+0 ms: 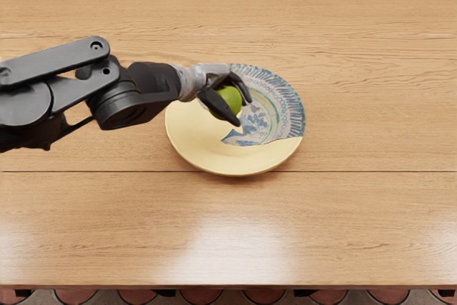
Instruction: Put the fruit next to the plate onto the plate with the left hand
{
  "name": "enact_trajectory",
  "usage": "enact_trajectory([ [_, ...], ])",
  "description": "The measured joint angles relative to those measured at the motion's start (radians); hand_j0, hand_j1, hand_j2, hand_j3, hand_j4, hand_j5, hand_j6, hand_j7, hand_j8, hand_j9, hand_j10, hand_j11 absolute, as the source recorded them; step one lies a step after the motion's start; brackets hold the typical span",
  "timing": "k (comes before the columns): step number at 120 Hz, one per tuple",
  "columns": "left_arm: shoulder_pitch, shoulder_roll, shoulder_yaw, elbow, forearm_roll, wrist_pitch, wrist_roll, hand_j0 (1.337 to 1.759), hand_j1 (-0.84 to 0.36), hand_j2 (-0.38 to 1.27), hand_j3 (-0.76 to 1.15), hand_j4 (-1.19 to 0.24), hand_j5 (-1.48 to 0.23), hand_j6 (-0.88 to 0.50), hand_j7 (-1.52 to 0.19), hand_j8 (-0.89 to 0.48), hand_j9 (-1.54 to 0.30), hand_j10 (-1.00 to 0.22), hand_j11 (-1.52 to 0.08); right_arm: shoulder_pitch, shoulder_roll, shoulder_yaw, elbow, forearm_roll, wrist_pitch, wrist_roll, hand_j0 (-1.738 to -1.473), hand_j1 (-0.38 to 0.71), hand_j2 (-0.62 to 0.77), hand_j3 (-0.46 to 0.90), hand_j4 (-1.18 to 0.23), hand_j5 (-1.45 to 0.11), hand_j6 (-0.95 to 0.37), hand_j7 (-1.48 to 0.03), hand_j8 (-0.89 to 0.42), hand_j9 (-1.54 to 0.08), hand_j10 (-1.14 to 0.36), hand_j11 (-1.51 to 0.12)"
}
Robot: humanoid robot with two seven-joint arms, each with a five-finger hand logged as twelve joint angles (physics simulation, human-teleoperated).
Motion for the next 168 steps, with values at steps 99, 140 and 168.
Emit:
enact_trajectory([
  [99,0.026,-0.164,0.053,0.223,0.052,-0.004,-0.001,1.653,-0.25,0.09,0.00,-0.62,-0.78,-0.55,-0.81,-0.42,-0.81,-0.56,-0.80,0.000,0.000,0.000,0.000,0.000,0.000,0.000,-1.658,-0.30,-0.01,0.00,-0.04,-0.05,-0.04,-0.05,-0.04,-0.05,-0.04,-0.05],
  [140,0.029,-0.171,0.053,0.235,0.049,-0.002,-0.002,1.657,-0.13,0.08,0.00,-0.43,-0.55,-0.41,-0.56,-0.38,-0.56,-0.40,-0.55,0.000,0.000,0.000,0.000,0.000,0.000,0.000,-1.658,-0.30,-0.01,0.00,-0.04,-0.05,-0.04,-0.05,-0.04,-0.05,-0.04,-0.05],
  [168,0.022,-0.177,0.048,0.229,0.047,0.001,-0.002,1.658,-0.04,0.06,0.00,-0.33,-0.43,-0.33,-0.43,-0.32,-0.43,-0.32,-0.43,0.000,0.000,0.000,0.000,0.000,0.000,0.000,-1.658,-0.30,-0.01,0.00,-0.04,-0.05,-0.04,-0.05,-0.04,-0.05,-0.04,-0.05],
])
